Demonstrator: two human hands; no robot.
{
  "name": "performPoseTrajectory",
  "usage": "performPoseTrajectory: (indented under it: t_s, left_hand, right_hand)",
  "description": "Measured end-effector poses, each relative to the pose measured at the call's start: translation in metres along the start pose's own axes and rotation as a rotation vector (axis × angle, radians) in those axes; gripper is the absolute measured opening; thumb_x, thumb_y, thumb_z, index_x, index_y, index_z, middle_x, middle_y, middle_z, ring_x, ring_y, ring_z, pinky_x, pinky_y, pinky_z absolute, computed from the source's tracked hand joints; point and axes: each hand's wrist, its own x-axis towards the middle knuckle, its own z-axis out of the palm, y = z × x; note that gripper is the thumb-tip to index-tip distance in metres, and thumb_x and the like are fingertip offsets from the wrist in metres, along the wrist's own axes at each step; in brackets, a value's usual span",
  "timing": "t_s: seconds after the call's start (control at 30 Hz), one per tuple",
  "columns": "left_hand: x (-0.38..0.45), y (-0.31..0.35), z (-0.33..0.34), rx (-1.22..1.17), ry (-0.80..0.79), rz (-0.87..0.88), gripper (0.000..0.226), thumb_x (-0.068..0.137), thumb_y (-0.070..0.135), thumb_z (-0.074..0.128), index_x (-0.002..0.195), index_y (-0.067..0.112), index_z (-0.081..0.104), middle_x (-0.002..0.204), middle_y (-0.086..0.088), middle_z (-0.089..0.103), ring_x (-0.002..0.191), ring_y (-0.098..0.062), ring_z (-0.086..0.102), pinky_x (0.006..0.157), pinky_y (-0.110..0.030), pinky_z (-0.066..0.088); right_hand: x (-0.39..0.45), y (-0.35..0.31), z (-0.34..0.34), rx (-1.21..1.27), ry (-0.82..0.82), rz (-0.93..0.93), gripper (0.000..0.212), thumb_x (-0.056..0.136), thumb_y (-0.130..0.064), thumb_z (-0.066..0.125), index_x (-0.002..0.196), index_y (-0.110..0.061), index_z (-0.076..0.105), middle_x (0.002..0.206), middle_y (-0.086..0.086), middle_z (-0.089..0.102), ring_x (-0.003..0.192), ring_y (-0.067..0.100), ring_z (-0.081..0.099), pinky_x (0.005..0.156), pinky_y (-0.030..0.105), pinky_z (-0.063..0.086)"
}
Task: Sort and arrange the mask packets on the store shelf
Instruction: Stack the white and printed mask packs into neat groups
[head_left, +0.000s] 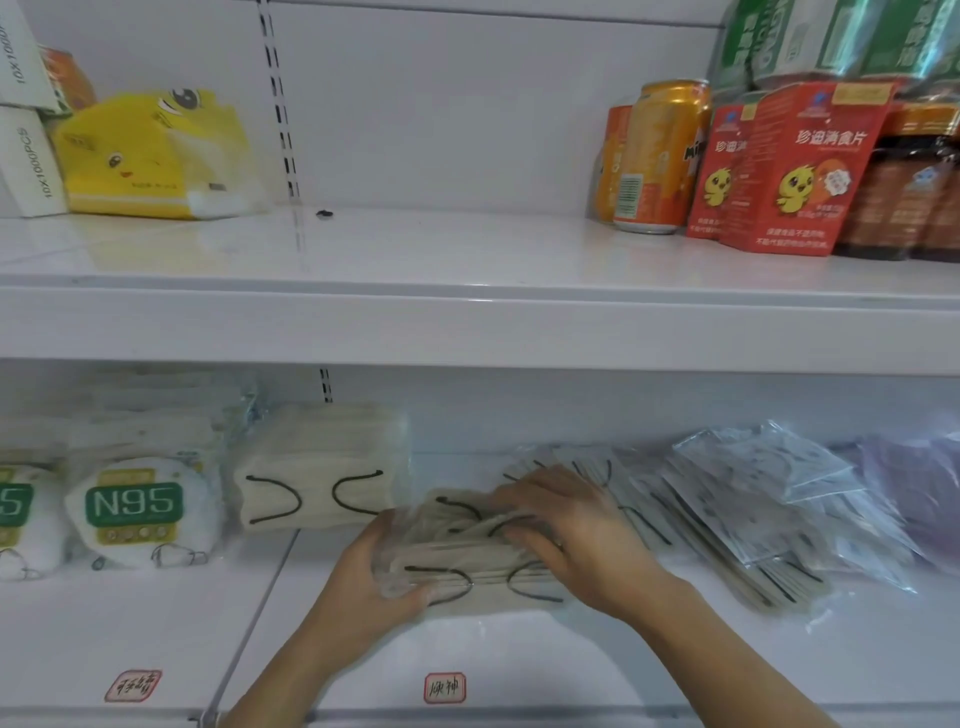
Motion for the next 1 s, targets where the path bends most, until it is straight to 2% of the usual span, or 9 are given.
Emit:
performPoseTrajectory:
  t_s: [0.17,0.27,0.37,0.43,0.57,0.7,0.77,0.87,1.0]
  left_hand:
    - [-0.001,-0.006,-0.005,0.011,0.002,-0.002,0.059,0.067,0.007,0.093,0.116,0.016,0.061,0.112,0.016,0.072,0.106,0.008,0.062,0.089,-0.004,0.043]
    - [-0.002,0.000,-0.007,0.000,0.004,-0.020,0.065,0.061,0.028,0.097,0.114,0.012,0.063,0.111,0.011,0.072,0.105,0.005,0.062,0.090,-0.008,0.045]
    - [-0.002,0.000,-0.006,-0.033,-0.016,-0.036,0.073,0.064,0.018,0.096,0.128,0.018,0.061,0.126,0.013,0.069,0.121,-0.004,0.062,0.101,-0.026,0.049]
    - [-0.003,-0.002,-0.006,-0.034,-0.018,-0.035,0.071,0.064,0.015,0.095,0.127,0.015,0.061,0.124,0.011,0.071,0.118,-0.006,0.064,0.098,-0.020,0.050]
    - [-0.004,0.001,-0.001,-0.050,-0.044,-0.034,0.058,0.071,-0.017,0.078,0.119,0.011,0.061,0.114,0.019,0.073,0.110,0.003,0.065,0.087,-0.008,0.048]
    - [-0.004,-0.003,-0.001,-0.051,-0.034,-0.004,0.068,0.064,-0.006,0.091,0.122,0.014,0.062,0.116,0.002,0.074,0.114,-0.007,0.066,0.089,-0.013,0.050]
    - [-0.006,-0.001,-0.004,-0.036,-0.009,-0.006,0.077,0.053,0.020,0.100,0.121,0.017,0.063,0.113,0.001,0.073,0.113,-0.006,0.066,0.088,-0.012,0.050]
    - [-0.005,-0.002,-0.004,0.034,-0.003,-0.003,0.056,0.066,-0.003,0.091,0.116,0.006,0.066,0.108,-0.007,0.073,0.108,-0.021,0.068,0.087,-0.019,0.054]
    - [-0.005,-0.010,-0.003,0.010,0.036,-0.081,0.065,0.071,-0.005,0.087,0.124,0.017,0.056,0.127,0.003,0.061,0.119,-0.004,0.057,0.092,-0.001,0.039]
  right_hand:
    - [-0.002,0.004,-0.001,0.224,0.291,0.190,0.016,0.092,-0.010,0.067,0.091,-0.025,0.072,0.089,-0.020,0.071,0.088,-0.003,0.064,0.078,0.011,0.047]
    - [-0.012,0.016,0.001,0.258,0.242,0.309,0.013,0.090,-0.016,0.068,0.089,-0.029,0.071,0.096,-0.020,0.070,0.096,-0.005,0.062,0.081,0.005,0.042]
    - [-0.024,0.028,0.011,0.158,0.076,0.249,0.010,0.088,-0.023,0.065,0.087,-0.024,0.075,0.105,-0.022,0.063,0.104,-0.005,0.054,0.092,0.015,0.042]
    - [-0.027,0.029,0.011,0.115,0.050,0.297,0.017,0.089,-0.034,0.058,0.087,-0.026,0.074,0.112,-0.020,0.061,0.112,0.003,0.053,0.097,0.030,0.047]
    - [-0.016,0.012,0.000,-0.027,0.172,0.168,0.030,0.087,-0.046,0.059,0.113,-0.030,0.065,0.128,-0.011,0.060,0.123,0.016,0.054,0.101,0.044,0.047]
    - [0.002,-0.019,0.009,-0.176,-0.308,0.099,0.086,0.083,-0.076,0.053,0.153,-0.032,0.028,0.157,-0.006,0.038,0.148,0.019,0.030,0.123,0.051,0.020]
    - [0.005,-0.029,0.025,-0.258,-0.406,0.052,0.090,0.083,-0.069,0.058,0.154,-0.029,0.020,0.149,-0.001,0.043,0.142,0.025,0.036,0.120,0.061,0.018]
    - [0.007,-0.035,0.038,-0.331,-0.377,0.003,0.087,0.082,-0.061,0.062,0.152,-0.028,0.021,0.140,0.001,0.048,0.132,0.028,0.044,0.115,0.066,0.022]
    - [0.003,-0.003,0.015,-0.130,-0.291,0.169,0.100,0.071,-0.067,0.071,0.154,-0.047,0.019,0.152,-0.014,0.040,0.143,0.014,0.033,0.122,0.051,0.020]
